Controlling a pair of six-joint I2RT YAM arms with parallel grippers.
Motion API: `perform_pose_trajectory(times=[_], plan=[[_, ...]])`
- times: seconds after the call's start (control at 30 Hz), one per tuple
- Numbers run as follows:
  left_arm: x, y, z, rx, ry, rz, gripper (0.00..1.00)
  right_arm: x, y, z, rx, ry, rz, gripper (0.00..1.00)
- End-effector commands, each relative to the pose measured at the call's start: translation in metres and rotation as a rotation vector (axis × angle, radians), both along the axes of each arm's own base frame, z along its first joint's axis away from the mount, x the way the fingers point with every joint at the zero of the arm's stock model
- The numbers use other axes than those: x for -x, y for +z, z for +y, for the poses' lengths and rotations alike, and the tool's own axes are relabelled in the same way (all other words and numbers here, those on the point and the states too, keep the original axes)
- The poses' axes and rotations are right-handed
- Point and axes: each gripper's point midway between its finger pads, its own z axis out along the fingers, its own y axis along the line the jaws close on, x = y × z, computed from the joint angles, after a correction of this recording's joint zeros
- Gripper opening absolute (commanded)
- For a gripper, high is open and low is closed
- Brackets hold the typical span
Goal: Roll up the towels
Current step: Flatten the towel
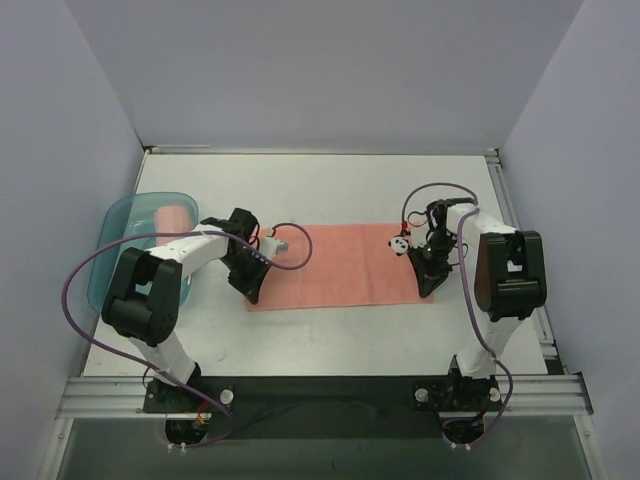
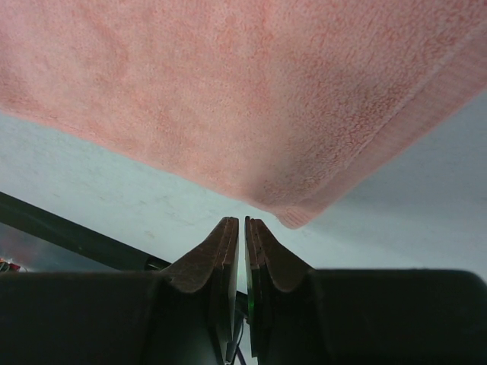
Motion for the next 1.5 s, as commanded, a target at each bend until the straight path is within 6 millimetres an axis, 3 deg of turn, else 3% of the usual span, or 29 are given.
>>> perform_pose_trajectory(times=[0.0,0.1,0.33,0.5,0.73,0.8,0.93,1.1,1.17,1.23,1.33,1.4,1.47], plan=[[-0.004,-0.003,0.007,-0.058,-0.021,-0.005,0.0,0.011,0.007,-0.01,0.057,0.035,0.013,0.11],[-0.001,-0.016,0.017,-0.127,-0.026,0.025,0.0,0.016,0.0,-0.013,0.083,0.048,0.036,0.11],[0.001,-0.025,0.031,-0.205,-0.034,0.044,0.0,0.017,-0.024,-0.023,0.183,0.076,0.069,0.08],[0.006,-0.028,0.042,-0.24,-0.046,0.051,0.0,0.021,-0.027,-0.038,0.27,0.103,0.076,0.07],[0.008,-0.03,0.064,-0.296,-0.063,0.031,0.0,0.044,-0.023,-0.048,0.3,0.115,0.105,0.08],[0.009,-0.03,0.069,-0.309,-0.061,0.031,0.0,0.047,-0.019,-0.043,0.276,0.112,0.101,0.08],[0.008,-0.024,0.062,-0.29,-0.057,0.03,0.0,0.058,-0.01,-0.016,0.178,0.131,0.119,0.09],[0.01,-0.012,0.055,-0.258,-0.056,0.034,0.0,0.056,-0.002,-0.009,0.174,0.158,0.076,0.16],[0.01,-0.002,0.047,-0.212,-0.057,0.033,0.07,0.051,0.002,-0.01,0.171,0.163,0.058,0.21],[0.003,0.012,0.039,-0.167,-0.054,-0.001,0.25,0.041,0.013,-0.007,0.145,0.162,0.013,0.29],[-0.017,0.04,0.024,-0.101,-0.04,-0.065,0.42,0.017,0.038,-0.002,0.08,0.128,-0.081,0.4],[-0.035,0.062,0.013,-0.044,-0.042,-0.113,0.48,0.001,0.054,0.001,0.022,0.094,-0.139,0.52],[-0.051,0.074,0.009,-0.019,-0.033,-0.157,0.52,-0.025,0.072,0.002,-0.008,0.075,-0.219,0.56]])
